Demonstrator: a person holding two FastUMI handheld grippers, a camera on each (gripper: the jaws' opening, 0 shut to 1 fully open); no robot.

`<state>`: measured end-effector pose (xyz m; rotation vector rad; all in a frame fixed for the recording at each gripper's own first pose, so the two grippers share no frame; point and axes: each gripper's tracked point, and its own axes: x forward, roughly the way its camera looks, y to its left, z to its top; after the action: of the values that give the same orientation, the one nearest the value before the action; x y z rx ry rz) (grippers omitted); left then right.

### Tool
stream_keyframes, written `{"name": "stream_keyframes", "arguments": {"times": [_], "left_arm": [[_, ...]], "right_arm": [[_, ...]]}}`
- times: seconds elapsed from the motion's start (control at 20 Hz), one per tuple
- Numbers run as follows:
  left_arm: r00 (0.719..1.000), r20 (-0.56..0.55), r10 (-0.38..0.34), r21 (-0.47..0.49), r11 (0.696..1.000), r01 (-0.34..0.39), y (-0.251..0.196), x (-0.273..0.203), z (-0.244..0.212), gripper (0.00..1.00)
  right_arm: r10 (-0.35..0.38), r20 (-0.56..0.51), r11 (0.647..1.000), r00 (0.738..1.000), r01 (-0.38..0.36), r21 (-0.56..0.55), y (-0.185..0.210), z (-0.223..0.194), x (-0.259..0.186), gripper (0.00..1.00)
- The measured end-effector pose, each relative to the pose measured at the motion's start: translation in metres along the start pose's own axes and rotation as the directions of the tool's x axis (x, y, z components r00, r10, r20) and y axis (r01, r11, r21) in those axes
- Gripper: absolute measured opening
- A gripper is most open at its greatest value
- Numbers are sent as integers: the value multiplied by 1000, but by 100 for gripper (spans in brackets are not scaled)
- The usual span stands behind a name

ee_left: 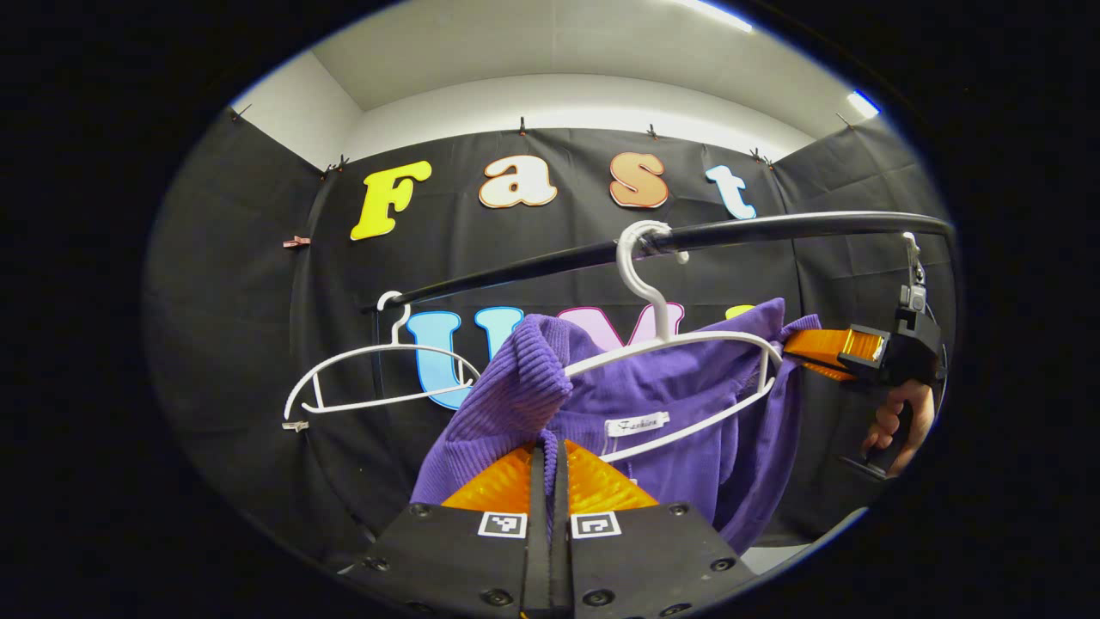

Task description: Grasp the clothes on the hanger with both hands and then place them into the laundry hamper below.

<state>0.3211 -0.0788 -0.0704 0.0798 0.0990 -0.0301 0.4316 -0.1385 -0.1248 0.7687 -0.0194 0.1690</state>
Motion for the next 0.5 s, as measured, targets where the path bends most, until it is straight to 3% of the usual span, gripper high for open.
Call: {"name": "stream_keyframes", "arguments": {"times": [0.15,0.3,0.35,0.5], "left_arm": [[1000,-3,5,6,1000,-5,6,0,7,3],[1000,-16,7,17,1000,-7,14,-1,4,5],[1000,-27,9,10,1000,-8,17,-1,0,5],[999,-32,36,21,999,-36,33,-5,-6,4]], "right_arm": [[-77,-4,996,997,77,-48,-35,-8,10,4],[-153,-86,988,984,149,-48,-71,-44,11,4],[-164,-125,986,978,161,-37,-78,-63,9,7],[-136,-195,991,971,132,-31,-69,-103,-8,4]]}}
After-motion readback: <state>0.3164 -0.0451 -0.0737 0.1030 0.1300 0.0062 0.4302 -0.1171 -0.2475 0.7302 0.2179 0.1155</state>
